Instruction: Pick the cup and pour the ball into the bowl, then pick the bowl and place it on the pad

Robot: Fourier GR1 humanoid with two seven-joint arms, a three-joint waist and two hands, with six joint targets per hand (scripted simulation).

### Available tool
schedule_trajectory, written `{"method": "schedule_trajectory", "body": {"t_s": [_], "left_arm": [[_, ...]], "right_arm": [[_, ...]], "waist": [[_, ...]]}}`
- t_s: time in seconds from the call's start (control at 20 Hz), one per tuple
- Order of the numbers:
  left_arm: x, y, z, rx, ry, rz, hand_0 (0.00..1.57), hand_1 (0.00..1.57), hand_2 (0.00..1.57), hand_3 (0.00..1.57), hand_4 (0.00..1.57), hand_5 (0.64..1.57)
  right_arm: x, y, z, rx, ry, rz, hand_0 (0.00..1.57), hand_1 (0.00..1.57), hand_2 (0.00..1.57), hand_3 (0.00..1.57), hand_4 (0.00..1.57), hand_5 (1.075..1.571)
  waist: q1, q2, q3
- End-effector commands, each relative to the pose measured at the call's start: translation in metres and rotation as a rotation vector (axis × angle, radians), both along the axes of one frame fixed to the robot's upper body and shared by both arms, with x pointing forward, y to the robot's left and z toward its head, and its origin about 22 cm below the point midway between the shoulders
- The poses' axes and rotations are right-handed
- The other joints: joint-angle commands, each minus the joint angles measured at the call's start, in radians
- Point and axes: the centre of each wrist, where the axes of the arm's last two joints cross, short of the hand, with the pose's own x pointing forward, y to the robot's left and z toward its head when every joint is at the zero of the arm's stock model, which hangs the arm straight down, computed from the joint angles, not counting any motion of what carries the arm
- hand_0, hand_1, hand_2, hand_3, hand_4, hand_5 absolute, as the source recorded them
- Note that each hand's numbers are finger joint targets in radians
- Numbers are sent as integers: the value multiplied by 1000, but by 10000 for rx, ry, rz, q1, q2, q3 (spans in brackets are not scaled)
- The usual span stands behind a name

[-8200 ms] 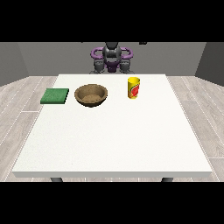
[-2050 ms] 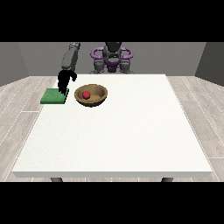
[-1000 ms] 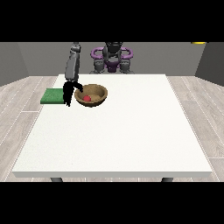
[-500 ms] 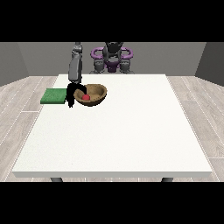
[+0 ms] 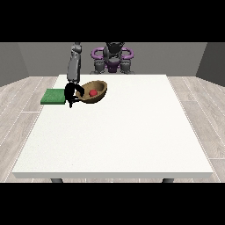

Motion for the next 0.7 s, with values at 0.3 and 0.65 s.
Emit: {"method": "schedule_trajectory", "body": {"t_s": [0.3,0.65], "left_arm": [[4,36,-43,-398,1330,881,0,0,0,0,1194,1528],[-9,74,-66,-497,1474,1812,0,0,0,0,1203,1540]], "right_arm": [[20,-66,73,-1680,3588,-970,1571,1571,1571,1068,1024,1554],[38,-86,138,-2692,4265,-280,1571,1571,1571,724,1050,1563]], "waist": [[-999,-947,273],[-1835,-1226,316]]}}
